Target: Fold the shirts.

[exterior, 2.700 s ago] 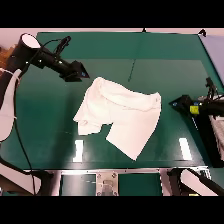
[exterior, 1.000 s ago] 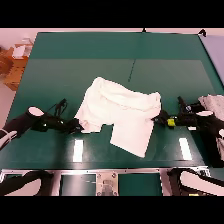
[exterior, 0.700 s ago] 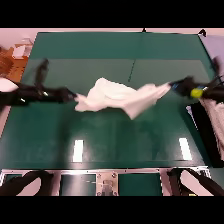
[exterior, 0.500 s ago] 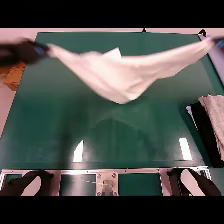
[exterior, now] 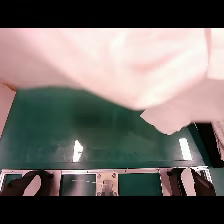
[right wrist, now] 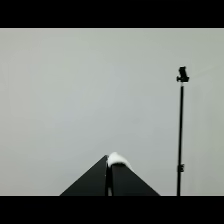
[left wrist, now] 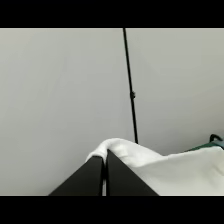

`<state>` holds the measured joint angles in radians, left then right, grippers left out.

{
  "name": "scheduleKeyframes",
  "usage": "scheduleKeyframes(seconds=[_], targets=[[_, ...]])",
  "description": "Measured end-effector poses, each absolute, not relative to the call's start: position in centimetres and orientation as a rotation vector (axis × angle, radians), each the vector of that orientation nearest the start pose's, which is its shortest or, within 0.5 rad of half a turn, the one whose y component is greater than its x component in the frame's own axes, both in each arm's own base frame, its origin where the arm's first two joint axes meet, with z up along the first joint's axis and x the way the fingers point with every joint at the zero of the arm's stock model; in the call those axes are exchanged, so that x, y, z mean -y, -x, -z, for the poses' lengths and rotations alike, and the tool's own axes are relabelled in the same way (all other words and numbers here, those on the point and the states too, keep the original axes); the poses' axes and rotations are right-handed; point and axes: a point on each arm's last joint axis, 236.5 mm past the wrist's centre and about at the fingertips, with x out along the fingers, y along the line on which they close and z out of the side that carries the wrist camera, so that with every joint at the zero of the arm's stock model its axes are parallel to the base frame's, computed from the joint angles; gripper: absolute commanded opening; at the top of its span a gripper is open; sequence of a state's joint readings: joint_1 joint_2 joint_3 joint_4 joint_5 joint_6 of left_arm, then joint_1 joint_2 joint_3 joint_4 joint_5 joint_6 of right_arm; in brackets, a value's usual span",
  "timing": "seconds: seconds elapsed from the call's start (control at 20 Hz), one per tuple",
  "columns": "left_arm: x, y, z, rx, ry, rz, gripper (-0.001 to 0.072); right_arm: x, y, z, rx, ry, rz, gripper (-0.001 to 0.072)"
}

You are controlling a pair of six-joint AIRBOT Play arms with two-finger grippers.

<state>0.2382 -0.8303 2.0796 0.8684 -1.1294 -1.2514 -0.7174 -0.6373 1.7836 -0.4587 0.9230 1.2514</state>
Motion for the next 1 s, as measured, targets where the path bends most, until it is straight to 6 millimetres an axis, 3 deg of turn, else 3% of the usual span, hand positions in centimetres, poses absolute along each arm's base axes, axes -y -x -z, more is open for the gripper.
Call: scheduleKeyframes(seconds=[0.15, 0.2, 0.3, 0.4, 0.5, 0.6, 0.75, 0.9, 1.0], targets=[[7.0, -24.1, -54.1, 0.093, -0.050, 0.317, 0.0027, -3.5, -21.2, -57.2, 0.353, -0.179, -0.157, 0.0016], [6.5, -25.6, -52.4, 0.039, -0.031, 0.311, 0.0026, -2.4, -22.4, -55.6, 0.312, -0.212, -0.144, 0.0016], [5.1, -29.6, -47.1, -0.116, 0.017, 0.294, 0.0027, 0.3, -25.9, -51.1, 0.201, -0.309, -0.127, 0.0016], [4.2, -33.8, -40.9, -0.274, 0.083, 0.303, 0.0026, 2.9, -30.4, -44.9, 0.071, -0.420, -0.128, 0.0016], [4.0, -38.3, -33.7, -0.419, 0.163, 0.339, 0.0027, 4.9, -35.6, -37.4, -0.072, -0.519, -0.130, 0.0016], [4.3, -42.7, -26.4, -0.537, 0.249, 0.379, 0.0027, 5.7, -40.8, -29.6, -0.207, -0.587, -0.124, 0.0016], [5.0, -48.1, -17.3, -0.653, 0.374, 0.391, 0.0027, 6.7, -47.9, -18.5, -0.386, -0.658, -0.077, 0.0016], [5.7, -52.1, -10.9, -0.704, 0.479, 0.376, 0.0027, 6.9, -53.3, -10.6, -0.517, -0.699, -0.072, 0.0016], [5.8, -53.8, -8.8, -0.712, 0.515, 0.363, 0.0027, 6.8, -56.0, -7.5, -0.566, -0.728, -0.089, 0.0016]])
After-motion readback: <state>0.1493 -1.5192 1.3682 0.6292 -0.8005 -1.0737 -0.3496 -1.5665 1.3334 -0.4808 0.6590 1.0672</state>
